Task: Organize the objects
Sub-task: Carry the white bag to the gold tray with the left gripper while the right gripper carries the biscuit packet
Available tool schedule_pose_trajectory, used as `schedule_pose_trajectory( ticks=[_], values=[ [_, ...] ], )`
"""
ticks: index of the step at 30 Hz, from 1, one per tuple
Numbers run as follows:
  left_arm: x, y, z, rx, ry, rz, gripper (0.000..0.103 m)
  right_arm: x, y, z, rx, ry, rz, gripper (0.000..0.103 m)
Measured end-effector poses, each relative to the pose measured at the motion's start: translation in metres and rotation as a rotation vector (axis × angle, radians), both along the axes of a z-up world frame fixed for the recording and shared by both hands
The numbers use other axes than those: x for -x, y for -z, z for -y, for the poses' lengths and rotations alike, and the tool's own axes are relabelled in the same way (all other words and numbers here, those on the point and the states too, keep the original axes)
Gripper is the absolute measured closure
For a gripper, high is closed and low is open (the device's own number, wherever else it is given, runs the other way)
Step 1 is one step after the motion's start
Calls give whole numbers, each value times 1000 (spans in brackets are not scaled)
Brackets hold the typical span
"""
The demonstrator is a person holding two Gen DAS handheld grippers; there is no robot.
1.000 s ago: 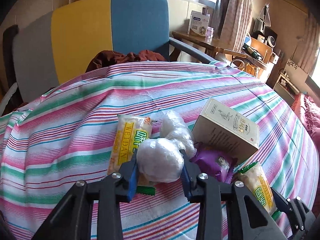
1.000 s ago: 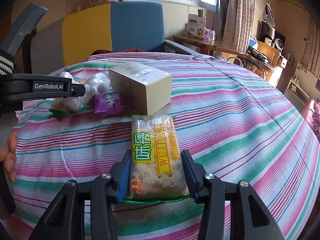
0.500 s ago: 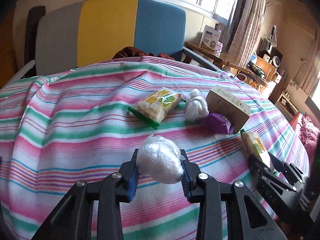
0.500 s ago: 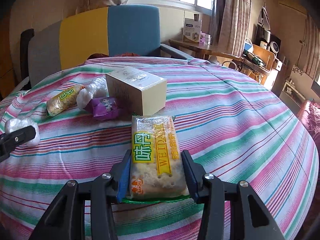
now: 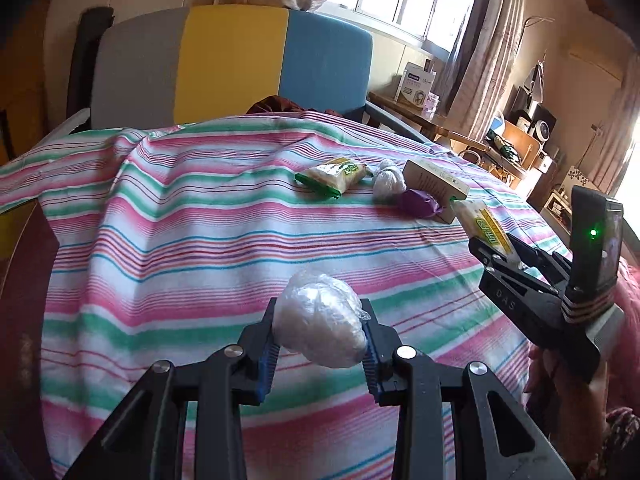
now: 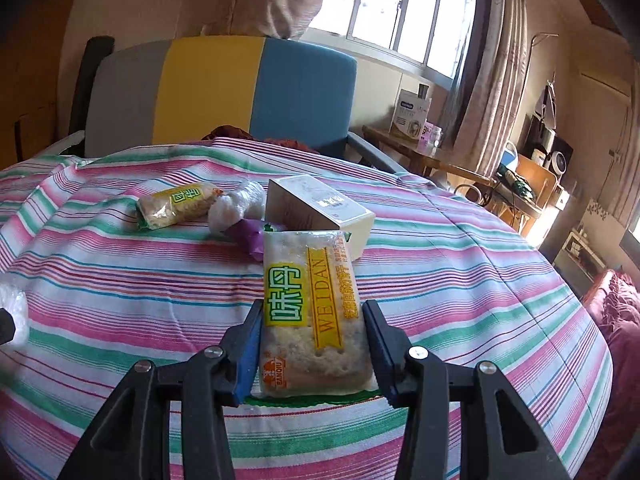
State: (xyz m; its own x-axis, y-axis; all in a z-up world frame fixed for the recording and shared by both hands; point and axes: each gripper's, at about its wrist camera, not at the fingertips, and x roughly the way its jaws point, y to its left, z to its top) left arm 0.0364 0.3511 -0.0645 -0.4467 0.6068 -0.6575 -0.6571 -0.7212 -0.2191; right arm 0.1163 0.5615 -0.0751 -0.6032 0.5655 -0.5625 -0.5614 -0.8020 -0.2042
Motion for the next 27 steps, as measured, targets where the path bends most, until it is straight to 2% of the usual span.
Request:
schedule_pose_trajectory(
  ticks=[8, 14, 23, 27],
  values=[
    [-18, -25, 57, -54, -13, -14, 67, -1, 1, 25, -54, -47, 25, 55],
    [-20, -41, 105, -89, -72, -17, 67, 1, 3, 58, -96, -168, 60, 55],
    [-4, -54, 184, -129, -216, -28, 67, 5, 5, 94, -102, -276, 130, 55],
    [6, -53, 218, -143, -292, -21, 67, 6, 0, 109, -50, -293, 117, 55]
  ],
)
